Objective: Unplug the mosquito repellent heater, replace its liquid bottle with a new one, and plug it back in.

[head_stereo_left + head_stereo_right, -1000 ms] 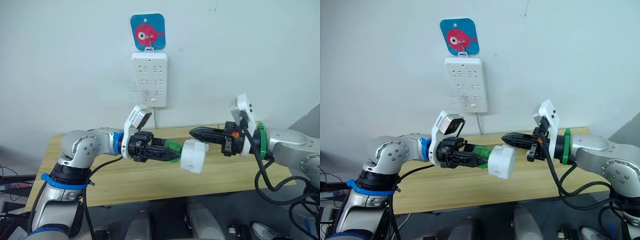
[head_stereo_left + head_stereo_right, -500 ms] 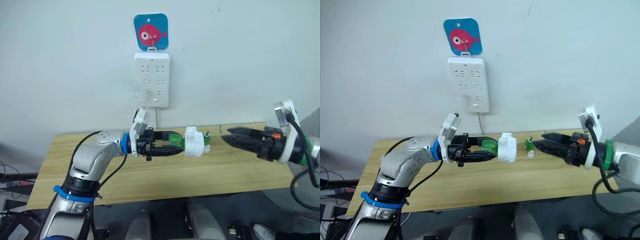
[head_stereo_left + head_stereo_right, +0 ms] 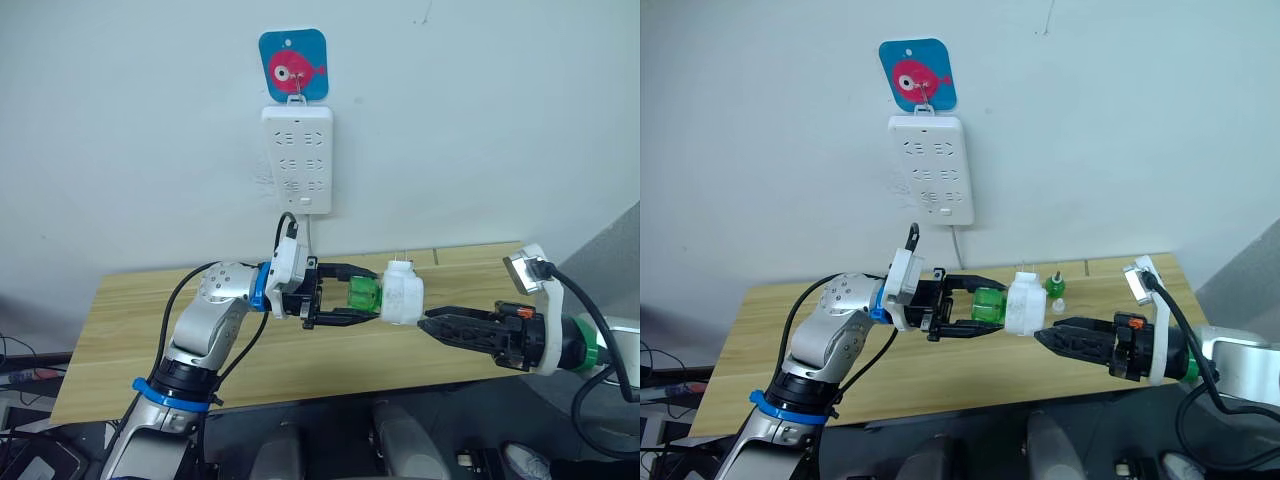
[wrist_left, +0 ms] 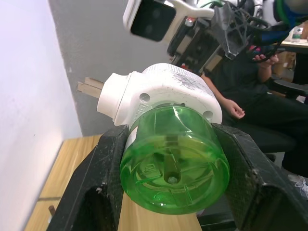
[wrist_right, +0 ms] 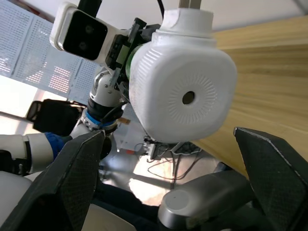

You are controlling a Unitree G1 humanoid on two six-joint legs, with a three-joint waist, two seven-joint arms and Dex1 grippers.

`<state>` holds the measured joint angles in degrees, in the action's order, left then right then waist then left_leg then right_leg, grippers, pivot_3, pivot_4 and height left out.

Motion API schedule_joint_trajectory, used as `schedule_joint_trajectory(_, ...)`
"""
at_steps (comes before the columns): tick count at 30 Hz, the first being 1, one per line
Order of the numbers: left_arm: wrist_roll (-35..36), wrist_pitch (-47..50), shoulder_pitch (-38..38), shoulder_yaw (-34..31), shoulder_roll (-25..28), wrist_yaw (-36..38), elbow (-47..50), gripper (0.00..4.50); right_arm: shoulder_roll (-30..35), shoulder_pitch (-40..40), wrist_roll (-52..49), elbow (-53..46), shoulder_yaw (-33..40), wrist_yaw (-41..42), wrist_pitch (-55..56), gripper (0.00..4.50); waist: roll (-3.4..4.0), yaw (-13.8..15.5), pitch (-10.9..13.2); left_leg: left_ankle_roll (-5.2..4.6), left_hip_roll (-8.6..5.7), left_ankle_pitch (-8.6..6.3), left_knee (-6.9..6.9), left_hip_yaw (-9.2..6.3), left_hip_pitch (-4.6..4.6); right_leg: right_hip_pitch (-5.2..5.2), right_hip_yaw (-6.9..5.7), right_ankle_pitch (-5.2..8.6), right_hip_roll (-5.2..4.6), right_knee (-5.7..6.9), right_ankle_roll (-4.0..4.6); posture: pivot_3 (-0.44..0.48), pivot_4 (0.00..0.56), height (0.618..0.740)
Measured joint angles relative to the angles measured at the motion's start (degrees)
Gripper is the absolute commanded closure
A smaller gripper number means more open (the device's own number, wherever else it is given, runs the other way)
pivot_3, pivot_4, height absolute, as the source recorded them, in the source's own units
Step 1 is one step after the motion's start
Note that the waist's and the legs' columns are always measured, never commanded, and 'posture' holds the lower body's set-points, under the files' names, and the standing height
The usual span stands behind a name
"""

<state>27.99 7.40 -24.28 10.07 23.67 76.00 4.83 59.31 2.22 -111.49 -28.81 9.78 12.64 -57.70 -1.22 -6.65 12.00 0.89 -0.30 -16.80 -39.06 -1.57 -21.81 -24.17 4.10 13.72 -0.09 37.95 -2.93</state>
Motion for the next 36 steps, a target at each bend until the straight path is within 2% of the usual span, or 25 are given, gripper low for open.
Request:
schedule_joint_trajectory(17,0.89,3.81,0.44,-0.98,0.30,-0.69,2.13,2.16,-4.06,5.46,0.02,3.91,-4.58,-0.70,0.55,0.00,0.00,0.11,0.00,0.00,0.00,0.00,-0.01,-0.05,0.02,-0.02,-0.04,0.00,0.00,-0.01,0.00,-0.197,0.163,0.733)
schedule_joint_trajectory(28,0.89,3.50,1.13,-0.18,0.27,-0.62,3.70,2.16,2.67,0.65,-0.01,6.38,0.58,6.03,-4.05,0.00,-0.02,0.18,-0.02,0.00,0.01,0.00,-0.01,-0.02,0.02,0.00,-0.03,0.00,0.00,0.01,0.00,-0.188,0.154,0.733)
schedule_joint_trajectory(36,2.38,5.91,1.42,-0.19,0.13,-2.24,5.68,2.16,0.49,-1.43,0.12,6.65,0.26,5.89,-3.60,0.00,-0.03,0.15,-0.04,0.00,0.01,0.00,-0.01,-0.03,0.01,0.00,-0.02,0.00,0.00,0.01,-0.01,-0.187,0.152,0.733)
